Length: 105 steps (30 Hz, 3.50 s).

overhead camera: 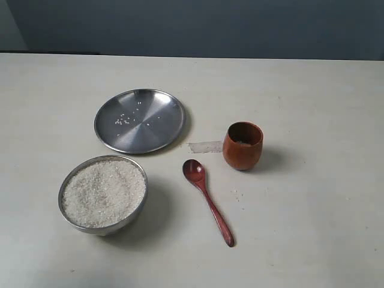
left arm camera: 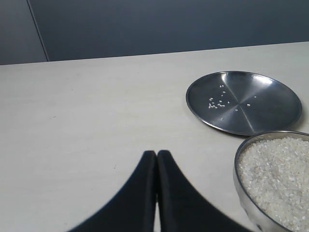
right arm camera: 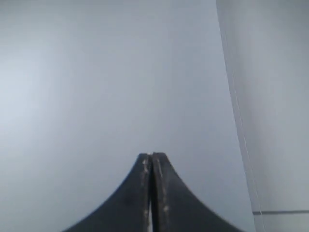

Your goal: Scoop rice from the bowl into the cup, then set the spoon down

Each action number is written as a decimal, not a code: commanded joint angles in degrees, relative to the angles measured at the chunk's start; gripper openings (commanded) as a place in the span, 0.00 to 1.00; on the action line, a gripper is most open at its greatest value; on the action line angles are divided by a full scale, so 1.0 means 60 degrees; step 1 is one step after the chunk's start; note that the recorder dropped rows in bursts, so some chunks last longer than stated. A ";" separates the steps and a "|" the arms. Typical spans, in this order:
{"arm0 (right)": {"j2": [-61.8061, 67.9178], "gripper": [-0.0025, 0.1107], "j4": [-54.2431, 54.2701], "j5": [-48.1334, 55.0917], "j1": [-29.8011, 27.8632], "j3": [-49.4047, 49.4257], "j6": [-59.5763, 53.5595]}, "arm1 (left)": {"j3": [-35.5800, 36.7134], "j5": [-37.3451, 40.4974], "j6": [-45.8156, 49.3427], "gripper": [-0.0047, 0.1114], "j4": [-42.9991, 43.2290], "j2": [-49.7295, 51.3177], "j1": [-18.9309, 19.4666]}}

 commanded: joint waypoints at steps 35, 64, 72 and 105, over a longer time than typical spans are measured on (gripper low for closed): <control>-0.0040 0.02 -0.0003 -0.0287 0.0435 0.0015 0.3491 | 0.0027 -0.6761 -0.0916 0.04 0.0579 -0.0035 0.0012; 0.5217 0.02 -1.2522 0.3463 0.3628 -0.4714 1.3790 | -0.5705 0.4245 0.1640 0.04 -0.3414 0.6040 -0.1015; 0.9760 0.02 -1.6764 -0.0358 0.4138 -0.5652 1.8508 | -0.5705 0.3653 0.1640 0.04 -0.3441 0.6588 -0.1015; 1.1554 0.02 -1.6764 0.4218 0.4162 -0.5652 1.7360 | -0.5705 0.3618 0.1640 0.04 -0.3339 0.6588 -0.1015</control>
